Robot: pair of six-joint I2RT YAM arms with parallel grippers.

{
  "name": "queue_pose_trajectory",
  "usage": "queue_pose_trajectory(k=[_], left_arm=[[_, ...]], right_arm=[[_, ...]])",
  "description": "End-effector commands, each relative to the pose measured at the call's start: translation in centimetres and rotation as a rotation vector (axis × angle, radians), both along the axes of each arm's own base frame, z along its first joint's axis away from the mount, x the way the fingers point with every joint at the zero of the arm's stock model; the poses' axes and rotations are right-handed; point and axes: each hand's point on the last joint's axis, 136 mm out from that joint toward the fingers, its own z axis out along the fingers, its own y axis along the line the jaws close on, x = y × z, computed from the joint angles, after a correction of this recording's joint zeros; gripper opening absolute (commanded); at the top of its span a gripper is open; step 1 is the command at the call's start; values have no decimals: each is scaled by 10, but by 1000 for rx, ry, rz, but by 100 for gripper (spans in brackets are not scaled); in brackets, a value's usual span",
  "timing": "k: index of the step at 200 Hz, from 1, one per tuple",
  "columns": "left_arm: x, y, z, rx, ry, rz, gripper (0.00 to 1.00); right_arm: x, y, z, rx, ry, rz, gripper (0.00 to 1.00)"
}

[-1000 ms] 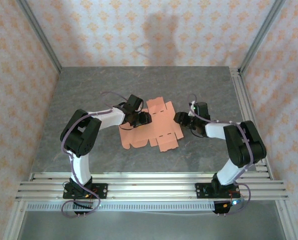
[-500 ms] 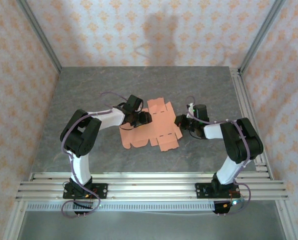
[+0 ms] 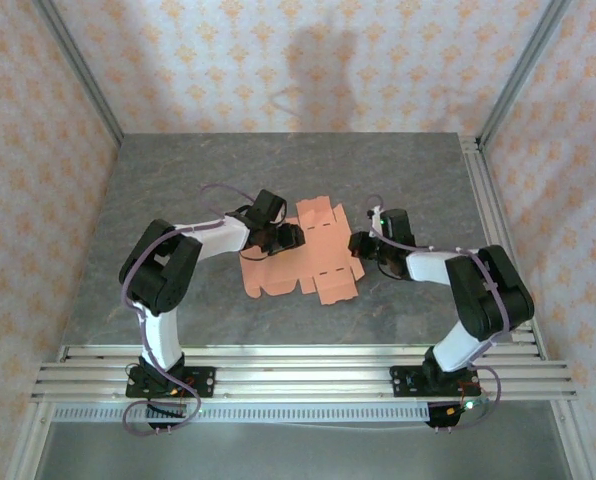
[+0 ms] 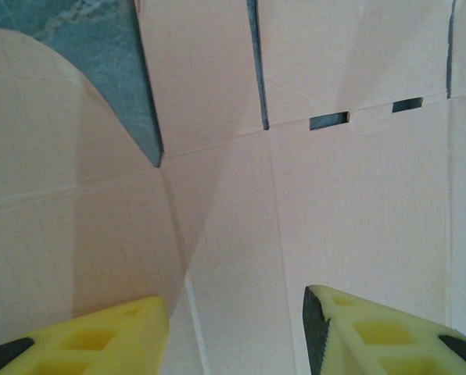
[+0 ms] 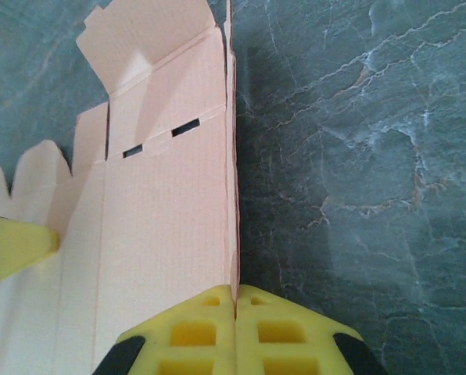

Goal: Fold the paper box

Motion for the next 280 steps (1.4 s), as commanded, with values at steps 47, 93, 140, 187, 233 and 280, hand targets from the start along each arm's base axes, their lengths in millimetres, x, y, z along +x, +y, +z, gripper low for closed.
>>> queue_pose_trajectory(k=[47,93,140,187,233,280], left_arm=[[-12,39,18,138,-5,80,72],[-8,71,38,126,-52,186,88],[-10,87,37,143,-53,215,90],[-13,91,36,151,-53,222,90],[-15,102,42,186,-68,245,90],[-14,103,44,185,-71,247,90]], right_arm=[[-1,-26,9,-548,-113,-51,0],[-1,-23,19,-741,-167,-102,0],[-3,-14,16,-1027,-222,-151,0],[-4,-4,6,-1227,-242,-153,0],[-4,4,-16,-1325,-190,-120,0],[-4,9,-27,-1337,-148,-96,0]])
